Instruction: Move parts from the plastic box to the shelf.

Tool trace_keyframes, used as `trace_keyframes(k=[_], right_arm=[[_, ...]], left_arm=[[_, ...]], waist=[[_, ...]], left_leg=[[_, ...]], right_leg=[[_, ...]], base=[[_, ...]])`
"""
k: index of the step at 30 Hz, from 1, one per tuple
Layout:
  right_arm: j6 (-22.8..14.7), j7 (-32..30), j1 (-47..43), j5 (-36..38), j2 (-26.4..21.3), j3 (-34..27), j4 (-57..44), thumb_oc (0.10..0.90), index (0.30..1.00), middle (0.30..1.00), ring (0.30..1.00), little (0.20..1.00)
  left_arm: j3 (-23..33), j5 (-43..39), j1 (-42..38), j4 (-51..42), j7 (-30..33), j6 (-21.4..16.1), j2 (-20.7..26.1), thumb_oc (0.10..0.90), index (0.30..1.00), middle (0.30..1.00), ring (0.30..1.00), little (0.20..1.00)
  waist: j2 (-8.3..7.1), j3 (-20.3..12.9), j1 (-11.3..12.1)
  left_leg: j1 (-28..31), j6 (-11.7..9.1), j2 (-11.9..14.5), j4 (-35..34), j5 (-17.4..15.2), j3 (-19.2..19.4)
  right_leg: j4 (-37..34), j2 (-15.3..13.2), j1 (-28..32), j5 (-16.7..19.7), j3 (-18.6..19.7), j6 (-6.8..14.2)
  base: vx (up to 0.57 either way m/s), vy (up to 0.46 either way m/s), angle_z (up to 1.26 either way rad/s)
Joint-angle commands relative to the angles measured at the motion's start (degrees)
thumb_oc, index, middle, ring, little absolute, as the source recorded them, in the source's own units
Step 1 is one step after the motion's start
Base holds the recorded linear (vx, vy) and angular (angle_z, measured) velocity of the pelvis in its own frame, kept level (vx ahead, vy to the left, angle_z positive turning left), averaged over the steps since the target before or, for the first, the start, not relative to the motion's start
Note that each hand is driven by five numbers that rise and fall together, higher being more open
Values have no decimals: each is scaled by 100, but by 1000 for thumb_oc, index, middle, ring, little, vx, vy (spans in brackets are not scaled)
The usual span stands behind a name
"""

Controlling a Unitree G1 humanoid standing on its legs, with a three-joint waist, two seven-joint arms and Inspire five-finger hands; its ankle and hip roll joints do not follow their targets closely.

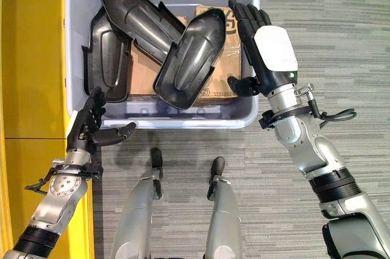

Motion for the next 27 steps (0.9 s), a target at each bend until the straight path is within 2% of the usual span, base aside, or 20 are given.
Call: trace_keyframes(k=[1, 12, 18, 19, 27], right_arm=[[-374, -152, -827, -176, -549, -15, -535, 900, 1000, 1000, 1000, 1000], [-392, -363, -1390, -699, -861, 693, -197, 900, 1000, 1000, 1000, 1000], [-594, -736, -1737, -1515, -1054, 1082, -27, 900, 1000, 1000, 1000, 1000], [-587, -787, -1798, -1554, -1086, 1226, 11, 900, 1000, 1000, 1000, 1000], [-582, -670, -2117, -1499, -1112, 1634, 230, 900, 1000, 1000, 1000, 1000]], left_arm=[[4, 55, 72, -801, 125, -522, -95, 900, 1000, 1000, 1000, 1000], [-58, 57, 108, -855, 181, -678, 27, 900, 1000, 1000, 1000, 1000], [-70, 29, 122, -814, 134, -801, 93, 900, 1000, 1000, 1000, 1000], [-101, 8, 176, -770, 117, -854, 114, 900, 1000, 1000, 1000, 1000], [-85, -33, 226, -726, 35, -1009, 159, 900, 1000, 1000, 1000, 1000]], waist=[[227, -94, -78], [241, -94, 17], [243, -94, 71], [233, -94, 83], [255, -94, 158]], left_leg=[[-99, 20, -74, 284, -693, -466], [-694, 27, -72, 567, -687, -595], [-904, 33, -82, 671, -688, -644], [-856, 5, -93, 758, -832, -693], [-1166, 25, -126, 970, -876, -777]], right_leg=[[77, 262, 90, -627, 65, -243], [539, 302, -500, -754, 17, -336], [692, 323, -697, -807, -7, -366], [793, 329, -646, -947, 42, -340], [1078, 345, -936, -1055, 48, -386]], base=[[-14, -50, 3], [-12, -37, 6], [10, -8, 0], [64, -55, 8], [9, -11, 3]])
